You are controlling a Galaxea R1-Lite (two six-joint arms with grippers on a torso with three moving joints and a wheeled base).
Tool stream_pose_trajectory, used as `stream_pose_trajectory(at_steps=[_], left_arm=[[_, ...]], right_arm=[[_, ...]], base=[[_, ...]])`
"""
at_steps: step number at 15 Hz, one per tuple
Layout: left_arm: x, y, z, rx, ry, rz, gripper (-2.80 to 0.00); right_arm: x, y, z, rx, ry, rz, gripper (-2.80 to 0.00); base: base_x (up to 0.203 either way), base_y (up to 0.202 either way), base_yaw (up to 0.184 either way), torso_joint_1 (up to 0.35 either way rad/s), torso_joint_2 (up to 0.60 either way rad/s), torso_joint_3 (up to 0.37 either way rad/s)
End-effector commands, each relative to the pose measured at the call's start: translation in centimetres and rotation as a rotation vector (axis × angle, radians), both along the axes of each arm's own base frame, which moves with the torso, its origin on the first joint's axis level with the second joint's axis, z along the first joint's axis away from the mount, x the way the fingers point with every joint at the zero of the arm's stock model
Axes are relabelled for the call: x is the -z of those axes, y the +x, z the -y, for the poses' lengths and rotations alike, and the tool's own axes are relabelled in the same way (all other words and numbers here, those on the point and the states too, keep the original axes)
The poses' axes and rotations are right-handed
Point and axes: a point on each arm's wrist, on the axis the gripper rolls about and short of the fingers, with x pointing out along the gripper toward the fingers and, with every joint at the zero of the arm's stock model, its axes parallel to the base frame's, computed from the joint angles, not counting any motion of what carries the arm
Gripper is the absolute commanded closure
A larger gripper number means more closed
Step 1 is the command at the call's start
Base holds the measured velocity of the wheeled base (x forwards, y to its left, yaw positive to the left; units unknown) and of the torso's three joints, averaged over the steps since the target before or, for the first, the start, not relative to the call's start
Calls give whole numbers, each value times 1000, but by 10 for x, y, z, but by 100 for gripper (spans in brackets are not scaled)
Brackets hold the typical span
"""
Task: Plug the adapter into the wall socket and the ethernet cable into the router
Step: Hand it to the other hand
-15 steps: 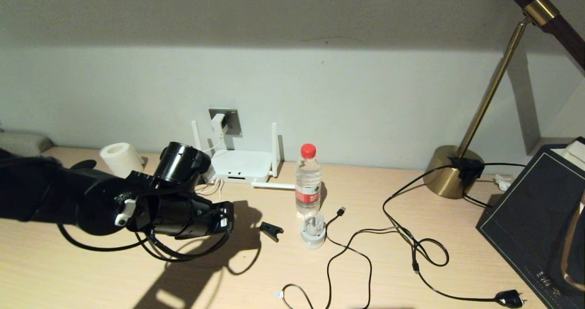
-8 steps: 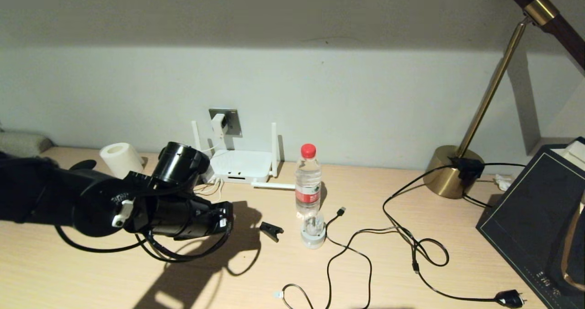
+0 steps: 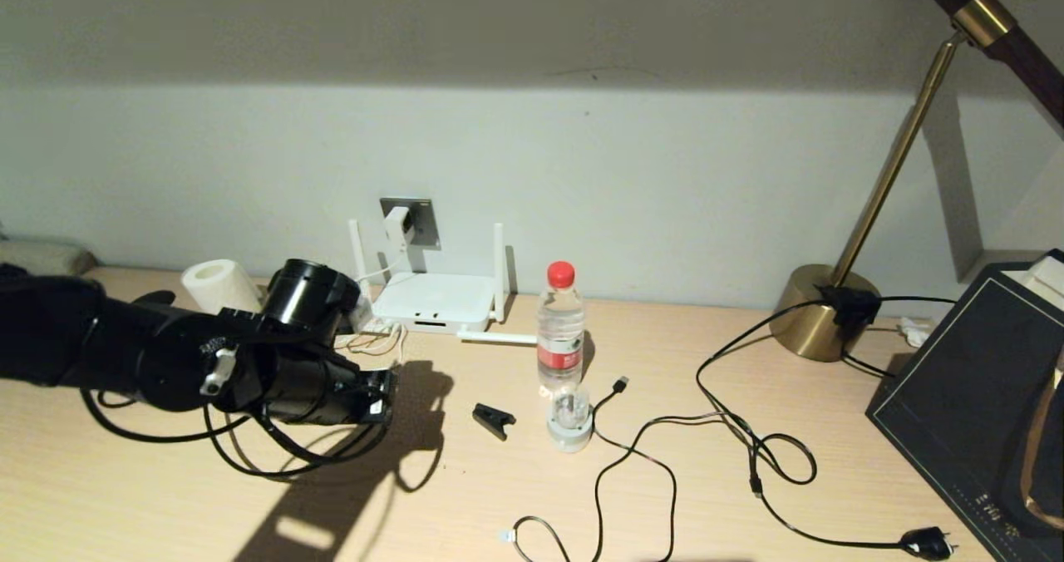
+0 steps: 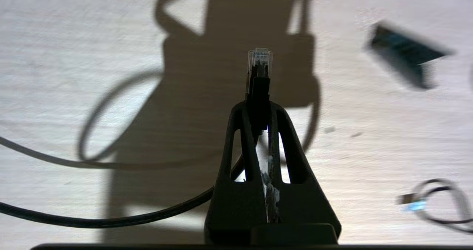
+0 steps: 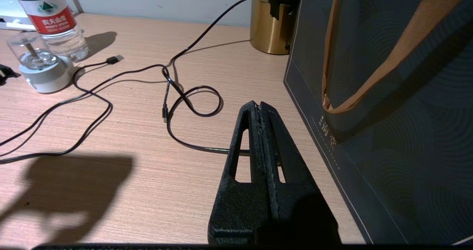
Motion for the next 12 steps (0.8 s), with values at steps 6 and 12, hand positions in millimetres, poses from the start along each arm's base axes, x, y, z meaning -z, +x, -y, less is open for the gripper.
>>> stream_pose_trajectory(at_steps=[6,12], left_arm=[[-2,12,-9,-23,27,-61,0],[1,27,-16,-69,41,-49,0]], right_arm=[[2,1,0,0,0,-9,0],[2,1,0,0,0,-9,0]], base=[[0,0,0,0,0,0],[0,0,0,0,0,0]])
